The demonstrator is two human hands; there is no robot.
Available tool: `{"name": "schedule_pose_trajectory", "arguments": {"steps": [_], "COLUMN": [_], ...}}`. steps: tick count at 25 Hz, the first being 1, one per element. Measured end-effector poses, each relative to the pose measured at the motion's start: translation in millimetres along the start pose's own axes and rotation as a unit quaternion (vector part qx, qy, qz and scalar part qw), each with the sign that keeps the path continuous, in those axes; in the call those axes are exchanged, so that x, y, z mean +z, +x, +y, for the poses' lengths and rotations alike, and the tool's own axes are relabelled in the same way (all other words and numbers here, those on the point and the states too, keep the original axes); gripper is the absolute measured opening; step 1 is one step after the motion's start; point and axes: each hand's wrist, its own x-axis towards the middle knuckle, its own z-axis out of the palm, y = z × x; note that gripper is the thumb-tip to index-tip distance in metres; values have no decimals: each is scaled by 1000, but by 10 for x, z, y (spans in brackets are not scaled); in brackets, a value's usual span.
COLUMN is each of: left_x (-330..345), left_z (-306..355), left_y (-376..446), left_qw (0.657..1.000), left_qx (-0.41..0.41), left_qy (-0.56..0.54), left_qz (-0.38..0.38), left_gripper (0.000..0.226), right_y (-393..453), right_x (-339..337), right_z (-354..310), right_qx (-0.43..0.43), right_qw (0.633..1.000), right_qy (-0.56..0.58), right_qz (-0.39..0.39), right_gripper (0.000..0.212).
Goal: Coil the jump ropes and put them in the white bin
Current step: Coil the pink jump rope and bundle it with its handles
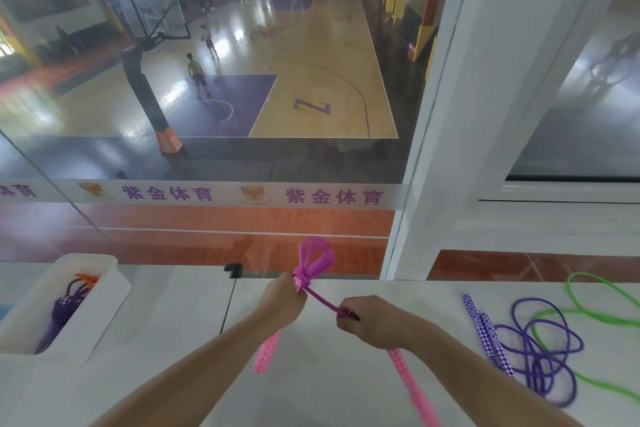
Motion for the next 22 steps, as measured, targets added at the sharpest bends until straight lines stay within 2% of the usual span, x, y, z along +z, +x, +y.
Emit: {"name": "schedule_pose_trajectory", "arguments": {"steps": [2,4,6,8,10,12,14,15,17,19,22], "left_x": [26,45,28,-18,-70,-109,-113,-113,-90,-69,-51], "left_z": [-5,64,138,171,180,194,198,191,146,104,34], "left_y": [-84,-257,-397,-493,-558,-599,-589,-558,-478,-412,-345], "left_qw": [986,945,905,896,909,937,950,949,930,891,846], "left_qx": [51,115,198,280,304,257,164,124,61,-10,-94], "left_qy": [155,297,346,264,109,-58,-200,-249,-343,-441,-517], "left_qz": [-30,-80,-149,-224,-262,-228,-177,-150,-115,-104,-93], "left_gripper": [26,26,23,15,12,11,16,14,12,15,16], "right_y": [-61,-106,-98,-24,76,161,161,149,127,140,146], "right_x": [-115,-280,-474,-650,-715,-668,-546,-470,-298,-135,-8], "right_z": [-152,-298,-361,-282,-84,208,389,422,409,434,422], "right_qx": [-37,-86,-134,-152,-144,-111,-88,-87,-30,26,88], "right_qw": [992,974,966,973,983,988,977,972,978,984,982], "right_qy": [-122,-210,-222,-170,-93,5,126,144,127,77,46], "right_qz": [-8,-5,8,33,61,105,145,163,164,156,159], "right_gripper": [22,20,16,17,15,6,11,14,27,35,42]}}
